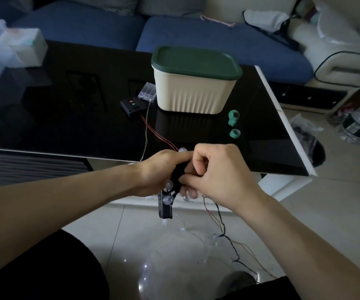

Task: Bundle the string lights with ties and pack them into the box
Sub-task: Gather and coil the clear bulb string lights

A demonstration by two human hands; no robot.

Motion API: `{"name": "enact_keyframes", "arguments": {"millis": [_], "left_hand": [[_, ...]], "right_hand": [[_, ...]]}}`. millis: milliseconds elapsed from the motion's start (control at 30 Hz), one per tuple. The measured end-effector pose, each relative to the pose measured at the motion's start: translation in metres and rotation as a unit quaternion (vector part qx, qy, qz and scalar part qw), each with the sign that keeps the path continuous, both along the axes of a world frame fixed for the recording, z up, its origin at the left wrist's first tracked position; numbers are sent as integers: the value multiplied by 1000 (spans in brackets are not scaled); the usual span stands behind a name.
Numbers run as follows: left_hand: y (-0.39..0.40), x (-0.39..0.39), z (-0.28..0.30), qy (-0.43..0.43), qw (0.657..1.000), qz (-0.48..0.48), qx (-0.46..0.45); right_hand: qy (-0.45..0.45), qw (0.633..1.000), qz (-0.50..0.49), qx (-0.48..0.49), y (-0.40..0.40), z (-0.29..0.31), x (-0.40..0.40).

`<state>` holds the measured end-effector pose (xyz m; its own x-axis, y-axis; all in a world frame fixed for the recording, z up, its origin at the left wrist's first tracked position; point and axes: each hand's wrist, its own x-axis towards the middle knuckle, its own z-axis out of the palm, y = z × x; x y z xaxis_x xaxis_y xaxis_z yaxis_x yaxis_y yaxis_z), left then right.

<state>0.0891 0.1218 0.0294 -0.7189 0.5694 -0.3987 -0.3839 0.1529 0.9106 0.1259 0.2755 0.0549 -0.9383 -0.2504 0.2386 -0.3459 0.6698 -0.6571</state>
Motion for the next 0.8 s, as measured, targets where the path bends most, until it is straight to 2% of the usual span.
{"name": "enact_keyframes", "arguments": {"millis": [67, 167, 300, 467, 600, 733, 800], "left_hand": [[-2, -2, 3, -9, 999, -42, 12], [-7, -4, 5, -18, 995, -97, 22], [-12, -2, 8, -35, 990, -136, 12], [-14, -1, 6, -23, 987, -150, -46], [-11, 1, 7, 42, 991, -104, -69], [-9, 3, 7, 28, 996, -69, -46], [-10, 2, 7, 29, 995, -85, -38]], "right_hand": [[20, 1000, -13, 2, -1, 3, 0], [3, 1000, -22, 11, 2, 10, -2], [-101, 994, 33, -14, 11, 17, -8], [-250, 964, 96, -14, 39, 14, -18], [-244, 967, 70, -13, 45, 8, -20], [-229, 972, 52, -15, 46, 5, -21], [-212, 976, 39, -24, 45, 3, -22]]}}
